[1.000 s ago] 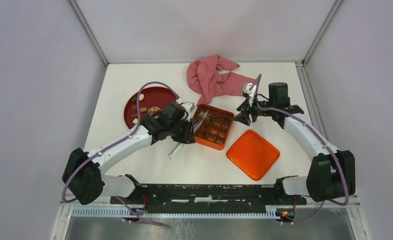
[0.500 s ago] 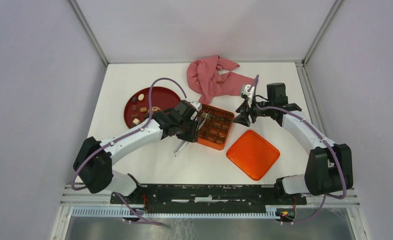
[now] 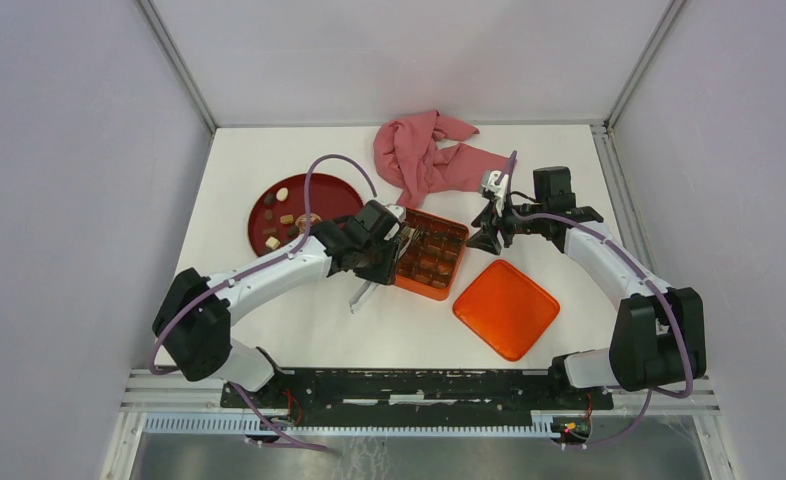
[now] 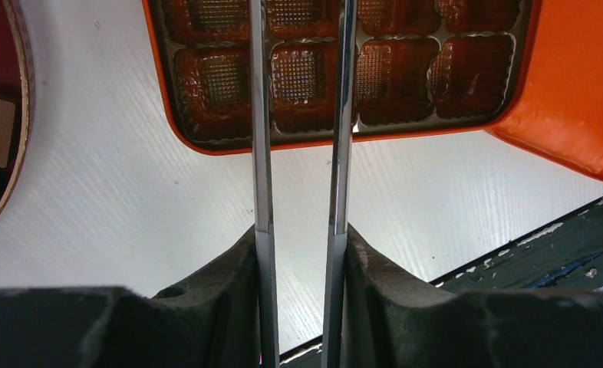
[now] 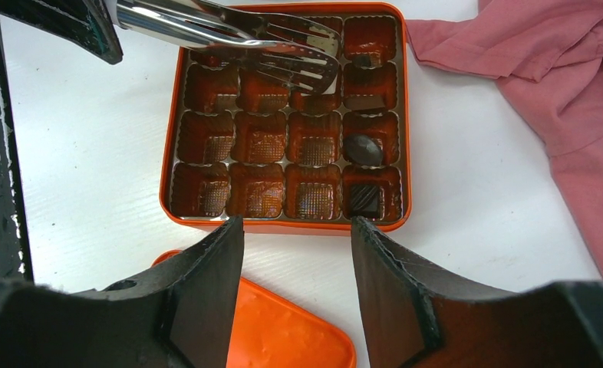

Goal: Pack the chocolate
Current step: Place the fake chocolate in the packing box.

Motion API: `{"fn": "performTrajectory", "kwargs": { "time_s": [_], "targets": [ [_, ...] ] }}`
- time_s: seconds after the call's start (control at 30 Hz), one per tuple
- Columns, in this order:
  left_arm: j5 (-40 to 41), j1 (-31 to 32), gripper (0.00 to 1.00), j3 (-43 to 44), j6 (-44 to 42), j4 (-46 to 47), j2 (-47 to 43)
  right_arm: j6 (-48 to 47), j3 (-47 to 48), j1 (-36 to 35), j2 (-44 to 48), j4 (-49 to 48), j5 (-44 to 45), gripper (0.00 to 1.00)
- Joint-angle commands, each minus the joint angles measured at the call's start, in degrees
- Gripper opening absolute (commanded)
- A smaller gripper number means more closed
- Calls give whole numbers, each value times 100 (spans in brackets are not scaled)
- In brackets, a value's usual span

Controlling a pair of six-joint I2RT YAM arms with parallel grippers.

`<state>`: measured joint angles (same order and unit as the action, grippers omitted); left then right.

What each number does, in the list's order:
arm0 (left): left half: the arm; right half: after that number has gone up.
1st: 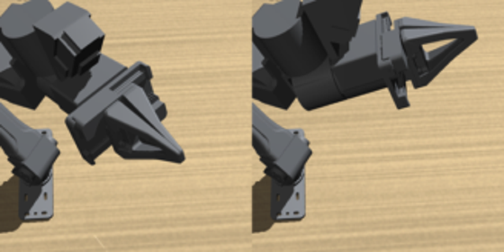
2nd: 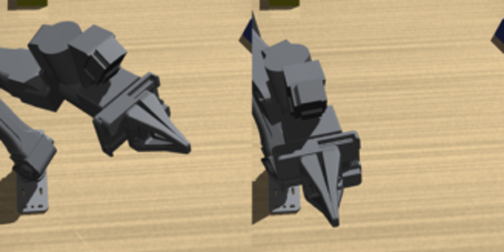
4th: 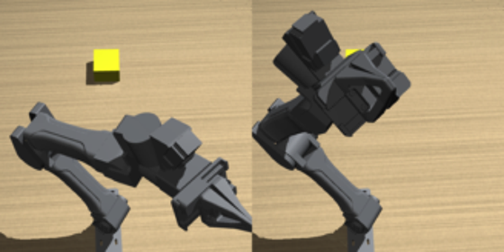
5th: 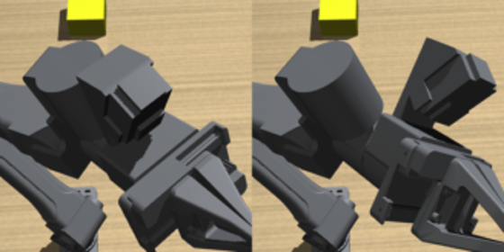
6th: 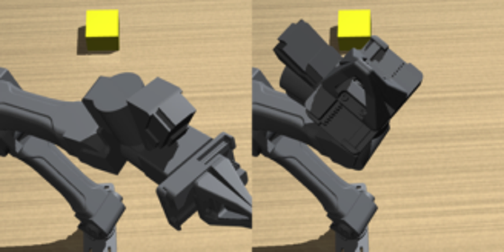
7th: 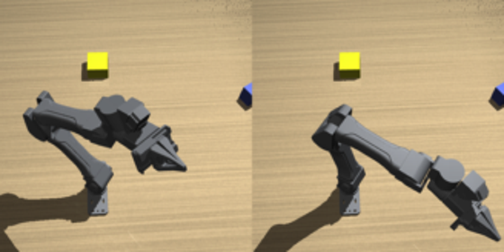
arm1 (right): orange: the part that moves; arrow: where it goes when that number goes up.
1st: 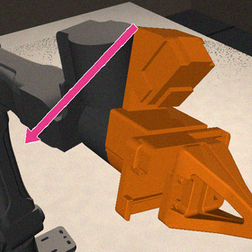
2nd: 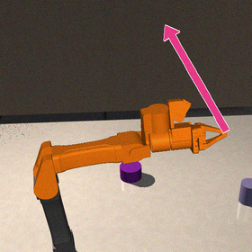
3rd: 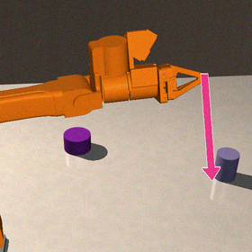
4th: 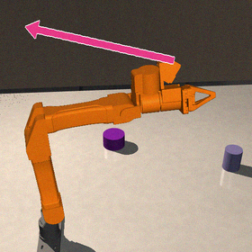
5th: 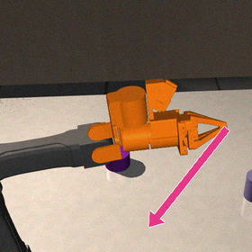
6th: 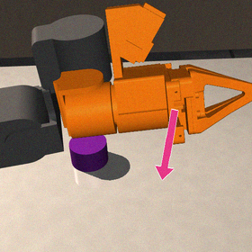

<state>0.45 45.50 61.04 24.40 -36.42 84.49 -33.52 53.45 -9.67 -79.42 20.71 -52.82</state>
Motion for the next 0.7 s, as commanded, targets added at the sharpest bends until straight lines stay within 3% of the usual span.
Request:
{"fn": "performTrajectory", "kwargs": {
  "time_s": [0.0,0.67],
  "targets": [
    [189,31,34,307,-27,86,1,-137,277,18,14,17,-176,60],
    [76,60,44,356,-41,41,71,-208,308,18,-39,105,-220,60]
  ]
}}
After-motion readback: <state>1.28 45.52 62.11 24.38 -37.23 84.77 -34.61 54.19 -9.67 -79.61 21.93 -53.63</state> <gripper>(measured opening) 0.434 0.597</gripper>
